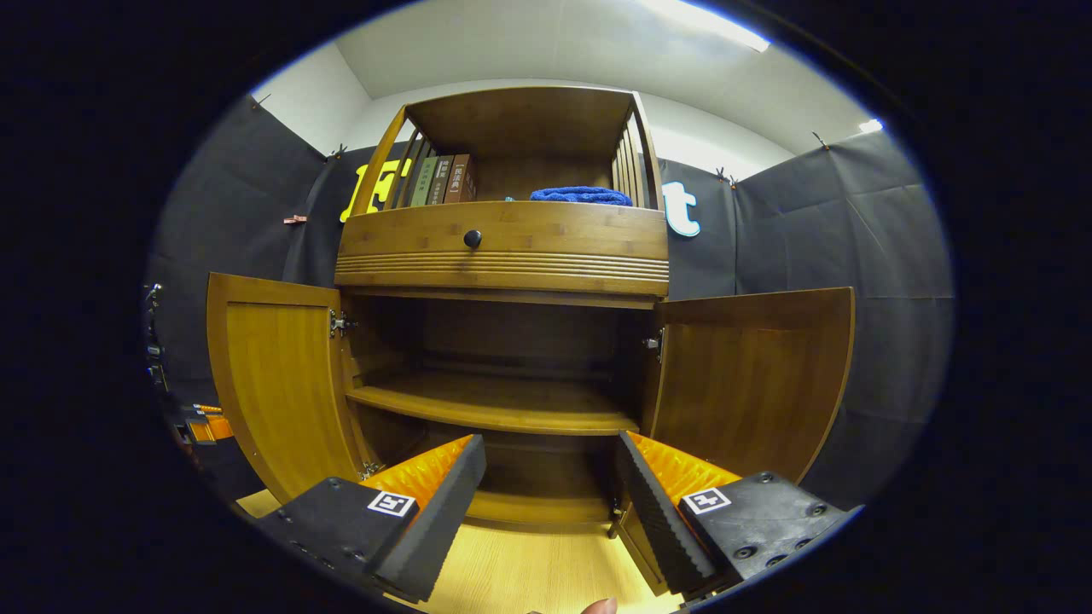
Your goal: Open the right door of the double-door shoe cabinet with the right hand, and open the left door with the left hand.
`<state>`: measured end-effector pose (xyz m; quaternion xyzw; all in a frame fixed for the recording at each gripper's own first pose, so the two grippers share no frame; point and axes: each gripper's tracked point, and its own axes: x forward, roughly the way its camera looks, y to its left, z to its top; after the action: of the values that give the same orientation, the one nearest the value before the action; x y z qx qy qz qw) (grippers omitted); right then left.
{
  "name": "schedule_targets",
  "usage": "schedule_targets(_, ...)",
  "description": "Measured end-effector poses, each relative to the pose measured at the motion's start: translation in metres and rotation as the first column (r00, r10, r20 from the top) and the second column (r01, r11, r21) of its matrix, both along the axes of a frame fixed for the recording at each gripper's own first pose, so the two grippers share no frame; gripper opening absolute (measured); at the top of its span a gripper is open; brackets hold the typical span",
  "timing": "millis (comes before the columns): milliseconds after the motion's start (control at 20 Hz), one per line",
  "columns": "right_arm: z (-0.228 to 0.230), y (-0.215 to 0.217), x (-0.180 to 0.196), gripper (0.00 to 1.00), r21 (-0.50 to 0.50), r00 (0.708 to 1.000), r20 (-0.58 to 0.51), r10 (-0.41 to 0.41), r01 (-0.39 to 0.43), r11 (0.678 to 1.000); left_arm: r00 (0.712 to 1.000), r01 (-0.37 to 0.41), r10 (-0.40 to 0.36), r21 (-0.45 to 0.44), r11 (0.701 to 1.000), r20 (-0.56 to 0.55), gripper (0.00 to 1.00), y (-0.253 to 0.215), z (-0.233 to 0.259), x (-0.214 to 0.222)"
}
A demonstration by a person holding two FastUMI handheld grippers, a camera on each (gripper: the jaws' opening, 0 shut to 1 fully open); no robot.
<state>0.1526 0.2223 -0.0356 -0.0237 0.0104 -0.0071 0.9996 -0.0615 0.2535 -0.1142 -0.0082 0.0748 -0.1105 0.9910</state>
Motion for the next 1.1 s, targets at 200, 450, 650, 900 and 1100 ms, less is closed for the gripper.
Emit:
schedule_targets(200,0.001,0.000,0.001,0.99,-0.001,1.000,0.000,-0.001,0.001,1.000,0.996,-0.087,0.087,-0.016,0.996,-0.010,0.26,0.013,0.006,-0.021)
schedule_targets(450,0.002,0.000,0.002,0.98,0.012,1.000,0.001,0.002,-0.002,1.000,0.993,-0.116,0.115,0.012,0.993,0.038,0.57,0.011,0.034,-0.052)
schedule_targets(650,0.004,0.001,-0.001,0.98,0.020,1.000,0.012,0.011,-0.011,1.000,0.992,-0.096,0.097,-0.008,0.995,0.078,0.97,-0.014,0.059,-0.068)
schedule_targets(900,0.004,0.008,0.002,0.98,0.023,0.999,0.002,0.032,-0.032,0.999,0.994,-0.087,0.088,-0.022,0.996,0.058,0.96,-0.054,0.068,-0.069)
schedule_targets(1100,0.004,0.007,-0.002,0.98,0.042,1.000,-0.004,0.031,-0.031,0.999,0.996,-0.025,0.024,0.006,1.000,0.091,0.95,-0.095,0.077,-0.059)
